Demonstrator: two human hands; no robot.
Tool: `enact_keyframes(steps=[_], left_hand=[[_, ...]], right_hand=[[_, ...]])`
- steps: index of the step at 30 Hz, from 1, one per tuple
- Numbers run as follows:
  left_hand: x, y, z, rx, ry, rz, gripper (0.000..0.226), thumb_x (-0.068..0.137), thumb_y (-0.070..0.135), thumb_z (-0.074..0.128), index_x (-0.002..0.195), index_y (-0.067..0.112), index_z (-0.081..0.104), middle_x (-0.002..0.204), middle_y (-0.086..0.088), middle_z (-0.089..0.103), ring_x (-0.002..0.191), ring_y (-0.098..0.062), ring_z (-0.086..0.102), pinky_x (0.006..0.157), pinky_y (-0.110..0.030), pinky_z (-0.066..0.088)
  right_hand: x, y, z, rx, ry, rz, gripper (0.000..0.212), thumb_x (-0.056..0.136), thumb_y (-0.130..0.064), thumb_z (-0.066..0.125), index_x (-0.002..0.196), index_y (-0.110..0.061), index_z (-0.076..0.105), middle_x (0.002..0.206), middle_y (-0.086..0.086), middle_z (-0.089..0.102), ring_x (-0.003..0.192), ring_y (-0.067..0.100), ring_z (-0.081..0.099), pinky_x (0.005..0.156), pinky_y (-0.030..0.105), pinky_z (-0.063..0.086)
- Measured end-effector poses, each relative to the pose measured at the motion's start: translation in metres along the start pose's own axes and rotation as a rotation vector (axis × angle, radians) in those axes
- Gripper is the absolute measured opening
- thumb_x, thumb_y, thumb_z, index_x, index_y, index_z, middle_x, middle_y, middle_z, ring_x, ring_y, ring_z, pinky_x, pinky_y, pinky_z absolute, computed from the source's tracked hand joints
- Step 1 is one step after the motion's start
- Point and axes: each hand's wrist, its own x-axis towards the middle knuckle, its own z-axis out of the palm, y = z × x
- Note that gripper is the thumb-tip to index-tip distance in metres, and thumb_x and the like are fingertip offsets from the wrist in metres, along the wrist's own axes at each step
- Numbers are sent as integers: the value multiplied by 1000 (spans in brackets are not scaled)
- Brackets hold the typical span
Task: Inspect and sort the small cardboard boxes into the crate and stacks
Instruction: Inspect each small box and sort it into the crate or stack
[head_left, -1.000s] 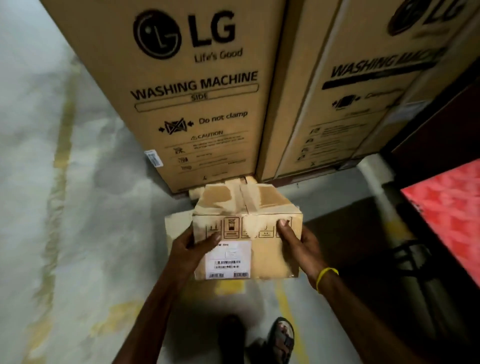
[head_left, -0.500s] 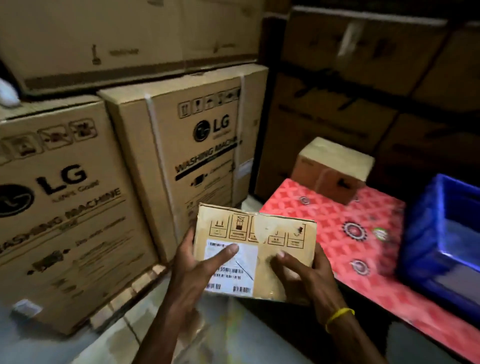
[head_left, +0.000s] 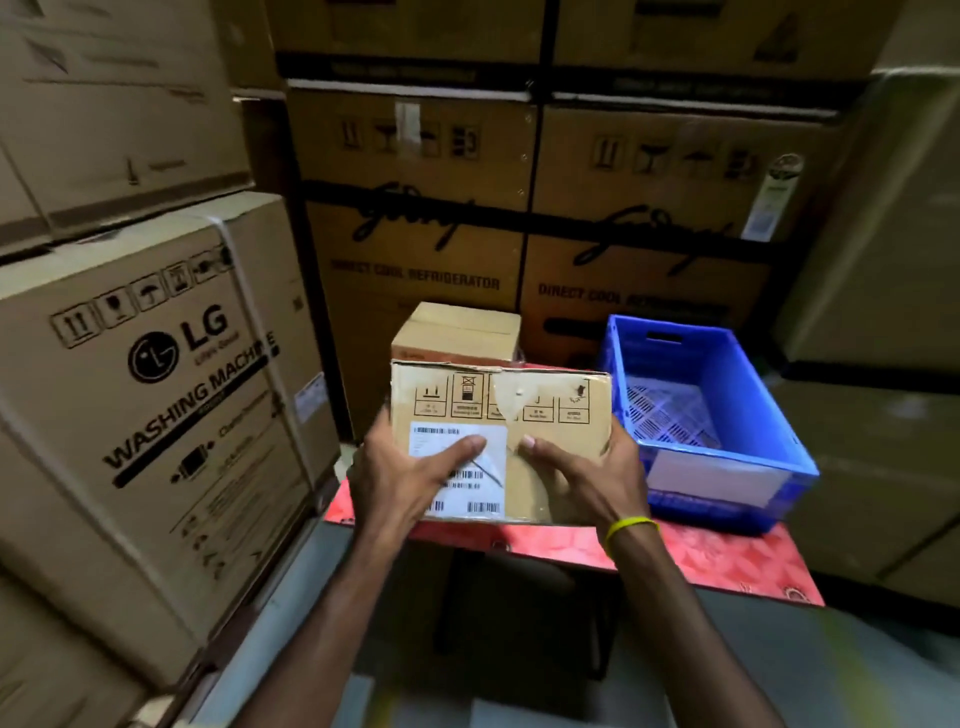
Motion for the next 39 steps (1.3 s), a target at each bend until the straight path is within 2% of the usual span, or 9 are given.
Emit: enact_keyframes(steps=[9,13,17,20,24,26,29,33,39], left_hand=[[32,5,45,41,-84,23,86,36,82,90,108,52,54,101,12,77,88,-19,78,78,-50,65],[50,15,36,-131,-255,-102,124,31,58,104,134,32,41,116,2,74,90,-23,80,77,-49,66],[73,17,24,-144,-385,-41,131,21,64,102,135,32,47,125,-2,72,116,-22,71,93,-48,61],[90,12,14,-183,-503,22,119,37,42,108,141,43,49,136,-2,69,131,-24,63,103,-52,56],[112,10,8,-146,-558,198,136,43,10,103,158,35,35,144,5,65,136,-14,60,105,-46,56],[129,9,6,-177,-501,215,140,40,15,105,160,22,35,143,-3,66,136,-22,60,106,-51,55],[144,15,3,-251,-354,176,133,29,47,107,144,12,51,126,-5,73,115,-15,71,90,-37,62],[148,33,3,-327,-165,68,81,40,58,96,108,27,65,106,3,77,94,-15,78,77,-38,65],[156,30,3,-327,-432,-36,97,40,52,103,125,20,69,114,-7,80,107,-31,76,90,-46,61]], right_hand=[[40,4,-28,-40,11,23,90,40,-74,92,116,-36,61,106,-12,78,101,18,73,96,50,60],[55,-3,-31,318,-97,138,99,50,-36,102,127,-21,42,121,6,72,115,23,70,104,49,58],[66,-15,-33,523,-161,185,66,80,-11,89,127,-18,44,128,8,69,116,24,70,75,34,66],[73,-16,-36,481,-207,79,70,81,-18,84,141,-17,48,132,5,70,110,22,74,71,27,63],[89,-12,-33,297,-323,-116,80,75,-29,83,149,-28,51,137,2,71,122,24,71,89,33,58],[94,-11,-27,254,-337,-132,104,62,-29,92,153,-31,43,142,4,68,126,23,68,97,39,58],[97,-16,-17,185,-283,-174,122,44,-34,103,149,-28,41,142,6,65,122,19,69,101,47,60],[103,-30,-5,110,-274,-284,115,61,-31,99,158,-35,38,154,-3,55,140,19,57,110,49,53],[105,-36,7,214,-252,-190,119,50,-44,89,157,-34,38,135,-1,65,122,21,65,82,32,61]])
